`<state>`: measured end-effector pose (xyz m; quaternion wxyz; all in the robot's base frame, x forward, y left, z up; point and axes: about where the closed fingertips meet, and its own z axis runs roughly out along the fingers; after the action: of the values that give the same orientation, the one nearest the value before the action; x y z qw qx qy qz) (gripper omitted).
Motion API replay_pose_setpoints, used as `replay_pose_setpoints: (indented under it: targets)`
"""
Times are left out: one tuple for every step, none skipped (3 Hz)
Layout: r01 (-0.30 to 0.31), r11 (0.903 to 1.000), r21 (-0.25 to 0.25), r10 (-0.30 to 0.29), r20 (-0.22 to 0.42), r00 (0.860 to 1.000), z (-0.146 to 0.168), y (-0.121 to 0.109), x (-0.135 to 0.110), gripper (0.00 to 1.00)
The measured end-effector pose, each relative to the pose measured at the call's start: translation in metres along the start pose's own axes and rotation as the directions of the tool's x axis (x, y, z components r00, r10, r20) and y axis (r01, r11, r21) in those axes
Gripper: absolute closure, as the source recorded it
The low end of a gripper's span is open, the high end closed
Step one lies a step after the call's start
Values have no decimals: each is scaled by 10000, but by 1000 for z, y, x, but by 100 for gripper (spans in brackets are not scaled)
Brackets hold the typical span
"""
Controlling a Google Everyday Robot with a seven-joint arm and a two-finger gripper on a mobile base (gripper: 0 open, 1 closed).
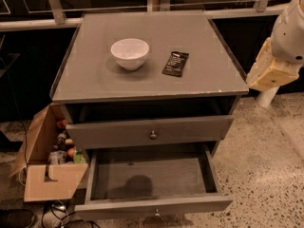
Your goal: Close middle drawer
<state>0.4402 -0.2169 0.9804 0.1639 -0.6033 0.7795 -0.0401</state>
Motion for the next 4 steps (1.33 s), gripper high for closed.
replay_pose_setpoints:
  targets:
    - [-217, 9992, 332, 220, -76, 9997, -1, 1, 8, 100]
    - [-886, 9960, 94, 888, -337, 9955, 16, 23, 30, 100]
    - [-1784, 9799, -897, 1720, -757, 9822, 56, 63, 59, 100]
    - [-1751, 9803, -910, 1688, -725, 9830, 55, 62, 59, 100]
